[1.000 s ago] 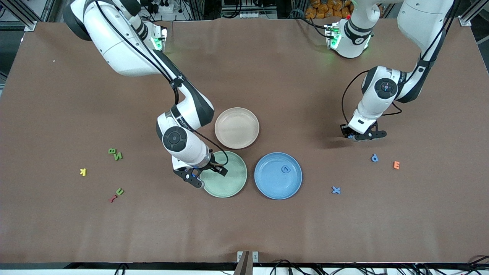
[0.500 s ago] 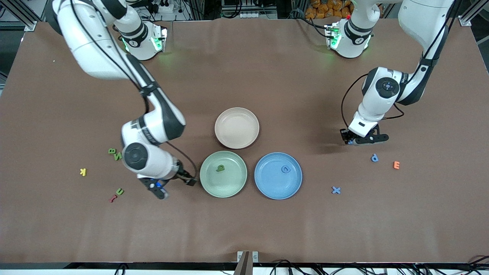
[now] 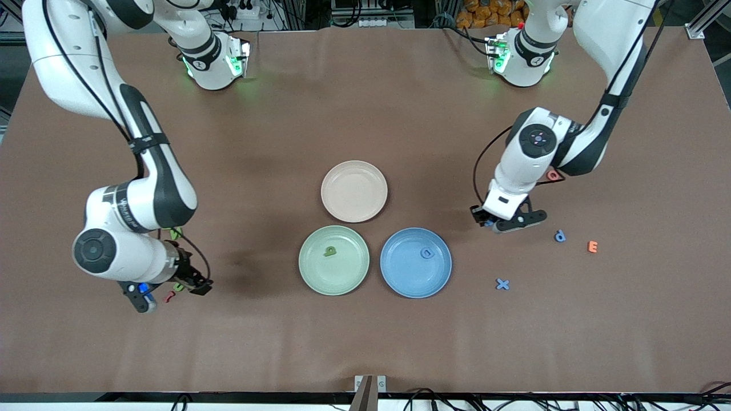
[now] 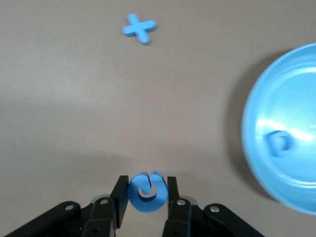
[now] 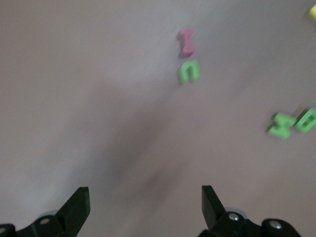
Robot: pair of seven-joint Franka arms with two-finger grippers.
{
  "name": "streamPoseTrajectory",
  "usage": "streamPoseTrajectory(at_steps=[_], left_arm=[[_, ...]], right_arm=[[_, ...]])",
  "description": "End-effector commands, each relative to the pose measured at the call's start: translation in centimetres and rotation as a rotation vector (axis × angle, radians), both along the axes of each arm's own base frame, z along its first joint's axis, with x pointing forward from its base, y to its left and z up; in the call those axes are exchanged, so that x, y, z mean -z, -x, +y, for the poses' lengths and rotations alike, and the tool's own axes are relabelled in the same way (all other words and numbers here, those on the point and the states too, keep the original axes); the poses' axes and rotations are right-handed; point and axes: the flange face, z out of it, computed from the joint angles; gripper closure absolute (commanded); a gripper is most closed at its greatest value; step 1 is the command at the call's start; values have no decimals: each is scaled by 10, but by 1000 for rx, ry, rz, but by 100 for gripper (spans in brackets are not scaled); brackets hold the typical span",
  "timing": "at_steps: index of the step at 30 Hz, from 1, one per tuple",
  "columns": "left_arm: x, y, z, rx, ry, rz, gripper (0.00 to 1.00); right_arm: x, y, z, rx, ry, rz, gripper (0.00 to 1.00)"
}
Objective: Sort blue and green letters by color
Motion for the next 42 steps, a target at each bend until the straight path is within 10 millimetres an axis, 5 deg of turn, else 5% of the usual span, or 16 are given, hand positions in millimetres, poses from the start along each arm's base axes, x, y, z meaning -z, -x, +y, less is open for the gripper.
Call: streamPoseTrajectory(at_steps=[1,9,19,35,39,42], left_arm=[[0,-14,-45,-61,41,-10,100],[18,-16,-120,-113,101,-2,100],[36,-14,-173,-134,138,2,100],[30,-30,-178,-160,144,-36,100],[30,-32,-174,-153,138,-41,1],[30,-33,-172,-155,134,-43,0]], right_arm=[[11,3,-34,-36,44,14,0],[41,1,-85,-187,12,-33,0],[76,1,-98,-259,-4,-93,3],[115,-1,-106,-258,-1,-111,9],[117,-1,-106,-258,-2,-109,13],[120,-1,-104,-258,-3,-106,16]])
